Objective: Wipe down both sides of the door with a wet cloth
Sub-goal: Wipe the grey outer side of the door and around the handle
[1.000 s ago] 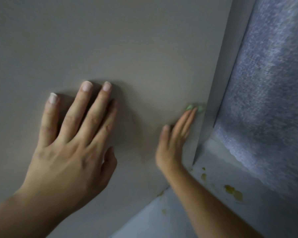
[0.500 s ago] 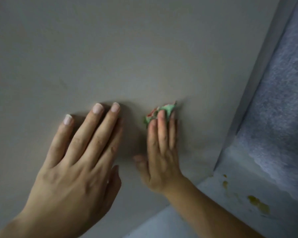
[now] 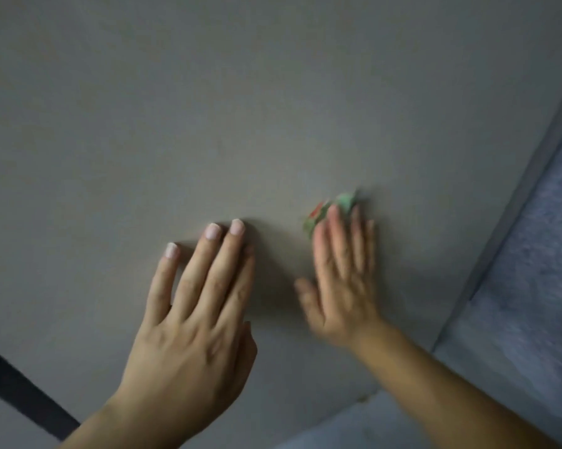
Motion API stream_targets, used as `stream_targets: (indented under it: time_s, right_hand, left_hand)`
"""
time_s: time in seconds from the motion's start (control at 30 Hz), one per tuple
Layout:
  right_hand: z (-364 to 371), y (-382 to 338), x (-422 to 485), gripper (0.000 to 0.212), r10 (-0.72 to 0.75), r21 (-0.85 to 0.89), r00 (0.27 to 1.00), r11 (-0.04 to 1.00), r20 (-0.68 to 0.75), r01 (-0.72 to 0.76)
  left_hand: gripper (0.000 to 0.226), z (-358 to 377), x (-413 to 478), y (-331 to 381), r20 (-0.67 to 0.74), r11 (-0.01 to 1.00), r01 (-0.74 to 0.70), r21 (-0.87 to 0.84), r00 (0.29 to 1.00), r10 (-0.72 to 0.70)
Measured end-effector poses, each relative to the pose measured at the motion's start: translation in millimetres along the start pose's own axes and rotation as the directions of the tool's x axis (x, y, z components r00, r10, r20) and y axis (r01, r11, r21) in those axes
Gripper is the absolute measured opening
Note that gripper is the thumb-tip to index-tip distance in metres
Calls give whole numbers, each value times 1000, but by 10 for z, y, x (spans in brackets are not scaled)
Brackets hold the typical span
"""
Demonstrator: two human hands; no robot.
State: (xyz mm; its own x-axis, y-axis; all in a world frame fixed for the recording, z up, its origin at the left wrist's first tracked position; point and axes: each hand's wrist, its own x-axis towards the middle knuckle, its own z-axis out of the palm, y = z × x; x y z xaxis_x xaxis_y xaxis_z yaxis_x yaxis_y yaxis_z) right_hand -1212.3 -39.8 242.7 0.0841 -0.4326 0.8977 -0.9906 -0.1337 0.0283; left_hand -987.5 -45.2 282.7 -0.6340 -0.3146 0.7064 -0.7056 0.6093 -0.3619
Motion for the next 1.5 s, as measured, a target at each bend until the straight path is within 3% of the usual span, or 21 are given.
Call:
stream_targets:
  time_s: [0.07,0.13,0.2,0.27,0.37,0.4,0.47,0.53,0.6,0.67,0.73,0.87,1.0,1.1,1.17,1.23,1.3,1.37,1.43,1.5]
  right_hand:
    - [-157,161,567,71,218,16,957,976,-194,-219]
    - [-280,219,1086,73,317,53,892,947,-323,-317]
    - [-308,116,1230,74,153,-13,951,987,-269,-162]
    - [-292,1,976,72,-113,-71,992,992,-64,109]
    - [-423,134,744,69,-341,-125,933,927,114,354]
    - [-478,206,862,70,-318,-131,944,936,91,328]
    - [-583,251,1326,70,-131,-105,990,987,-61,124]
    - [-645,137,1788,72,-17,-27,978,1000,-206,12]
    - [-607,-45,1943,72,-159,-60,968,987,-195,150]
    - [-558,-159,1814,75,-401,-95,914,914,-61,395]
    - [-528,-115,1574,76,-540,-94,839,834,73,545]
    - [-597,81,1400,75,-609,-127,763,758,215,640]
    - [-617,-230,1898,75,-602,-153,796,783,54,603]
    - [-570,-405,2088,81,-716,-122,697,689,41,715]
    - [-571,-231,1919,82,-778,-132,612,598,140,790]
    - [-601,84,1596,81,-782,-143,576,558,240,817]
    - [-628,442,1273,79,-737,-186,616,587,280,788]
    - [-631,775,1015,75,-607,-230,759,724,235,651]
    - [-604,979,832,73,-326,-234,939,910,106,342]
    - [-471,944,652,77,-18,-182,999,983,-29,12]
  left_hand:
    - [87,-11,3,-5,1,1000,6,-10,1000,-6]
    - [86,-29,39,-21,-13,1000,26,-17,1000,-26]
    - [84,-49,94,-46,-34,999,50,-18,998,-51]
    - [85,-68,137,-63,-43,998,55,-15,998,-56]
    - [89,-75,145,-92,-35,999,39,14,999,-39]
    - [90,-72,140,-105,-25,999,33,20,999,-32]
    - [90,-72,140,-125,-19,999,34,15,999,-33]
    - [90,-67,144,-119,-20,999,38,11,999,-38]
    - [87,-58,139,-103,-38,999,44,-3,998,-44]
    - [84,-44,117,-100,-66,999,50,-15,997,-51]
    - [84,-34,74,-110,-79,998,68,-10,995,-68]
    - [82,-36,-1,-162,-68,997,83,1,994,-83]
    - [87,-26,-1,-230,-32,997,73,28,997,-72]
    - [88,-24,-23,-254,-10,997,68,40,998,-68]
    - [89,-33,-35,-242,-3,997,74,34,997,-74]
    - [93,-32,-33,-205,-6,996,84,36,996,-84]
    - [96,-38,-18,-159,-14,995,96,15,995,-96]
    - [96,-38,17,-106,-17,997,80,-4,997,-80]
    - [95,-26,56,-25,-12,999,50,-18,999,-51]
    - [95,1,94,54,-9,999,26,-29,1000,-26]
